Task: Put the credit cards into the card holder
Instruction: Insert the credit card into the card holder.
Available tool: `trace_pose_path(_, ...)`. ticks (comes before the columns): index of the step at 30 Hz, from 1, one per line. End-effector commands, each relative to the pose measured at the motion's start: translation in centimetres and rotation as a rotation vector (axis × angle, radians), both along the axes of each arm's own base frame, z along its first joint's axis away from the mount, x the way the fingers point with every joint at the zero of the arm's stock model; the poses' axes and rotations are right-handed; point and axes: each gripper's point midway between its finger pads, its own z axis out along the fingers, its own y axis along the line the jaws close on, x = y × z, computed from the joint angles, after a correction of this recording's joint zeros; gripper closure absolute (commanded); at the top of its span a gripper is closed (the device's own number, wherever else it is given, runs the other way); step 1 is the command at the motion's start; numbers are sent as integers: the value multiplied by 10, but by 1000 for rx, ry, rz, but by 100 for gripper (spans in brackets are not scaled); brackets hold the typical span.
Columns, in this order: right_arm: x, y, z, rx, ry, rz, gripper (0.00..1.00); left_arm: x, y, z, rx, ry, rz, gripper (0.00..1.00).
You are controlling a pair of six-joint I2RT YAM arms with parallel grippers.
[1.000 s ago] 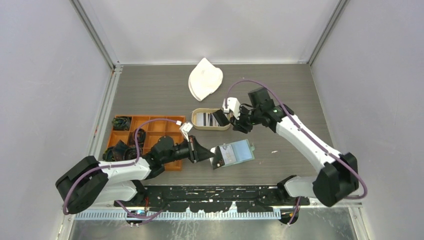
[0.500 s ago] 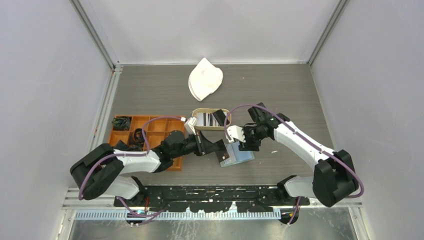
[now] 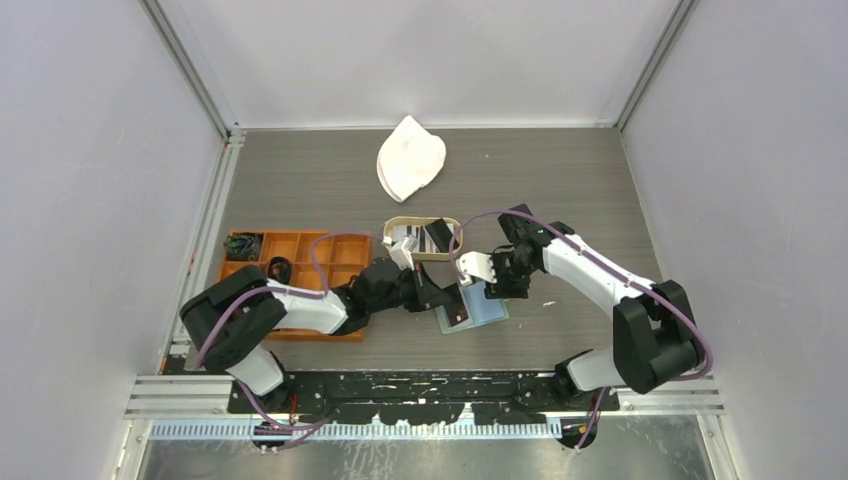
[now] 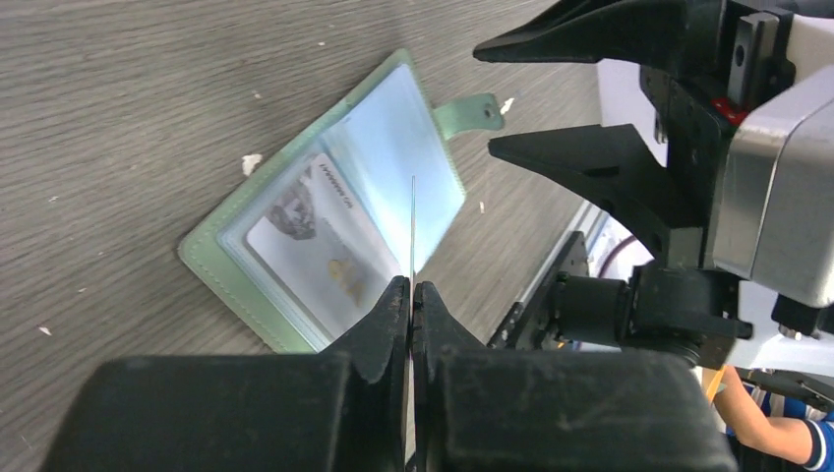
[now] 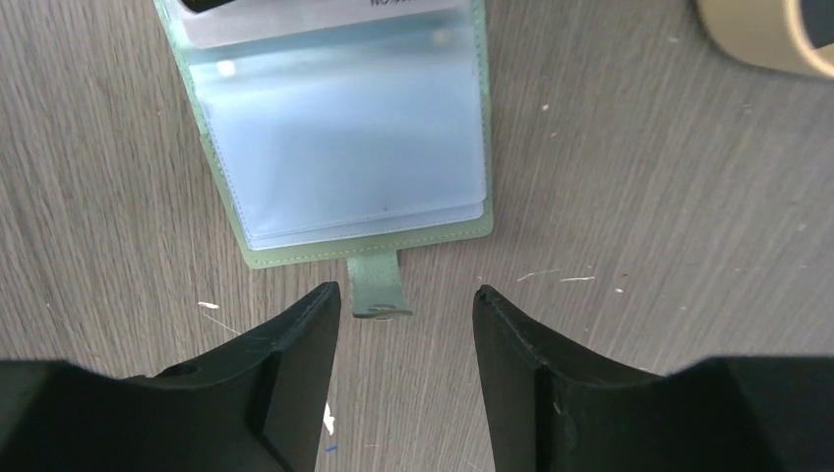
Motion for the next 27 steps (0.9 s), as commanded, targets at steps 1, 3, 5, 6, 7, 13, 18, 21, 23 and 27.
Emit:
trace_pose_path(1,2,-8,-7,-61,9,32,42,10,-15,13,-51,-22,4,100)
trace_pose_path(3,-2,-10,-12,-70,36,44,42,11,-18,11,-47,-22,5,100)
trace_pose_path(5,-4,-11,-16,-78,55,45,43,14,-19,8,-38,-22,10,100)
trace_pose_path(6,-4,-11,-18,-83,61,43,43,15,-21,7,-37,-23,9,100)
trace_pose_path(7,-4,-12,-20,-88,68,42,43,16,-23,7,-36,-23,5,100)
trace_pose_path(13,-10,-10,-32,-97,125,46,43,15,-21,-5,-16,-20,-7,100)
trace_pose_path(18,-15,-8,-38,-99,149,61,45,14,-20,-4,-39,-7,-25,100)
trace_pose_path(21,-19,-3,-38,-84,161,77,45,10,-19,-3,-64,3,-29,100)
trace_pose_path(23,-22,3,-38,-73,174,88,46,9,-17,-4,-75,14,-22,100)
trace_pose_path(27,-28,13,-41,-78,198,114,48,4,-9,-8,-84,46,-3,100)
